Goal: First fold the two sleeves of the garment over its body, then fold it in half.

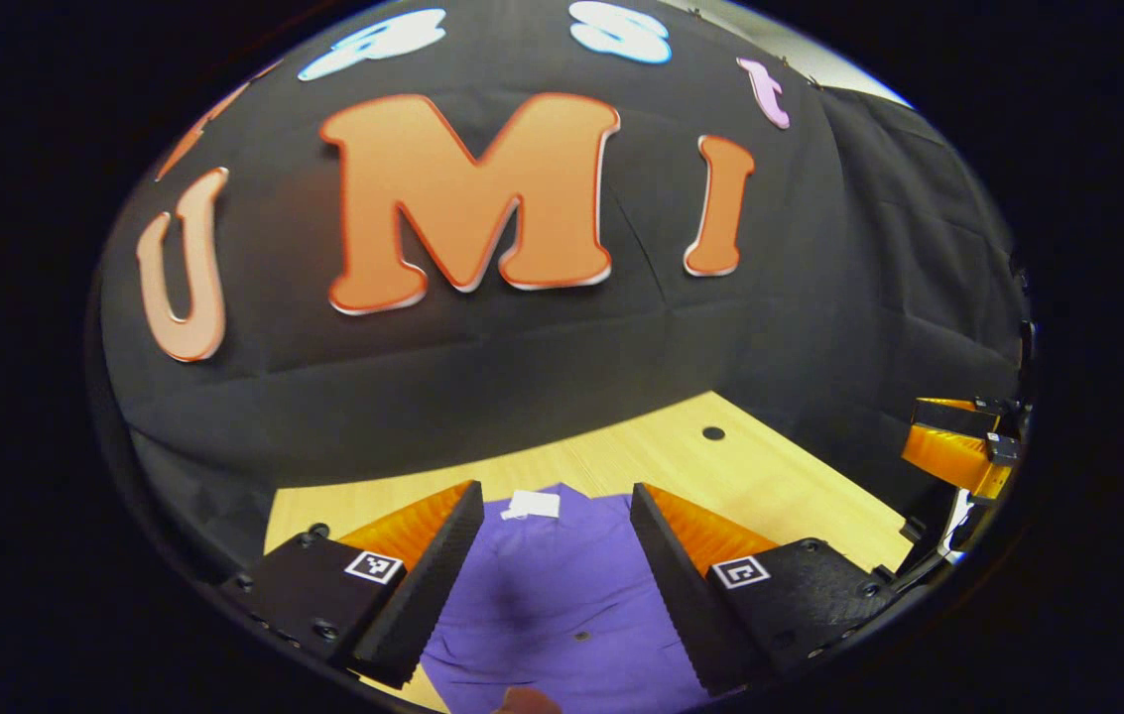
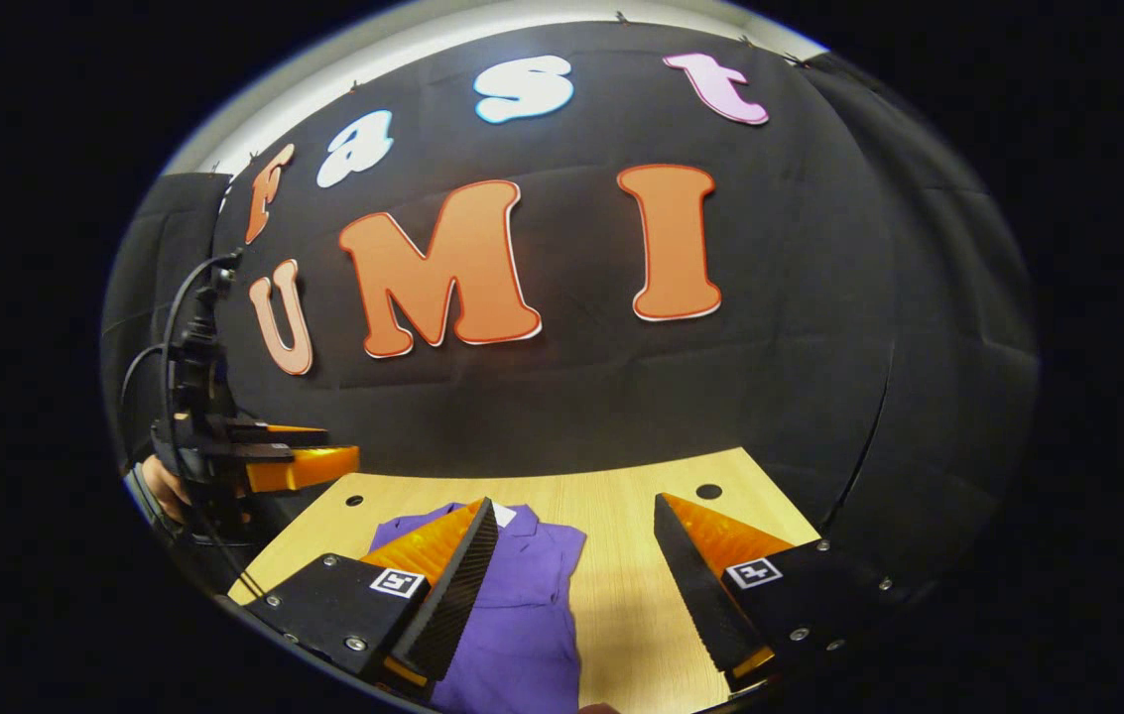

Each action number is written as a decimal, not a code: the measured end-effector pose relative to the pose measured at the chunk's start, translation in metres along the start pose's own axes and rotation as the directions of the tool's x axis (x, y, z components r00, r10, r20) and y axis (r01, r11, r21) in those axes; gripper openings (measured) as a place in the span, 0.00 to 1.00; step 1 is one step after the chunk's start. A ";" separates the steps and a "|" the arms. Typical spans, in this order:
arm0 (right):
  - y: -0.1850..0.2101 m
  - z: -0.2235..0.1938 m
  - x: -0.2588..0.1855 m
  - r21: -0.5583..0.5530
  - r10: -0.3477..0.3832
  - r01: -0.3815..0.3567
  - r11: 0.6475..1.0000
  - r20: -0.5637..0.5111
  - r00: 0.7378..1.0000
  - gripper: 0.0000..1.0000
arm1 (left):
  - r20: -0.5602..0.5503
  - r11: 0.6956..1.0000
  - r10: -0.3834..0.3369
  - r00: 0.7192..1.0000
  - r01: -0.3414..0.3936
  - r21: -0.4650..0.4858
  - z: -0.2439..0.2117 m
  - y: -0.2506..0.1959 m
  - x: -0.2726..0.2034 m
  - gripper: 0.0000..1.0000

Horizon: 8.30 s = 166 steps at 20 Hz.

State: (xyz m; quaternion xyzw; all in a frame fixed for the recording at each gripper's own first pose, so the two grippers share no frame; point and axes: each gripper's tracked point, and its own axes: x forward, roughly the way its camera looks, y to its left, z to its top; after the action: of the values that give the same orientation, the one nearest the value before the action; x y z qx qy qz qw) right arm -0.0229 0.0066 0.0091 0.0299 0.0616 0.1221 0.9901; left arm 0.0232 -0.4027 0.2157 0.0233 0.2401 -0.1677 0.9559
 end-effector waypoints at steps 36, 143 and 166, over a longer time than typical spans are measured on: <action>0.046 -0.280 -0.030 0.018 0.043 -0.039 0.999 -0.582 0.812 0.95 | -0.311 0.941 0.281 0.908 -0.324 -0.095 -0.275 0.086 -0.136 1.00; 0.050 -0.186 0.068 0.180 0.115 0.068 0.981 -0.832 0.543 0.03 | -0.746 0.990 -0.140 0.652 0.077 -0.119 -0.225 0.149 0.010 0.11; 0.031 -0.186 0.278 0.416 0.310 0.097 0.904 -0.796 0.520 0.05 | -0.698 0.979 0.096 0.710 -0.193 -0.061 -0.202 0.190 0.202 0.11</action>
State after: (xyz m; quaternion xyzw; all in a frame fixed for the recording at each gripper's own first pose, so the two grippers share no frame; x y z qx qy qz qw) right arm 0.2132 0.1133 -0.2050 0.1776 0.5567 0.1672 0.7941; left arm 0.1621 -0.2611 -0.0634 0.0411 0.5869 -0.0556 0.8067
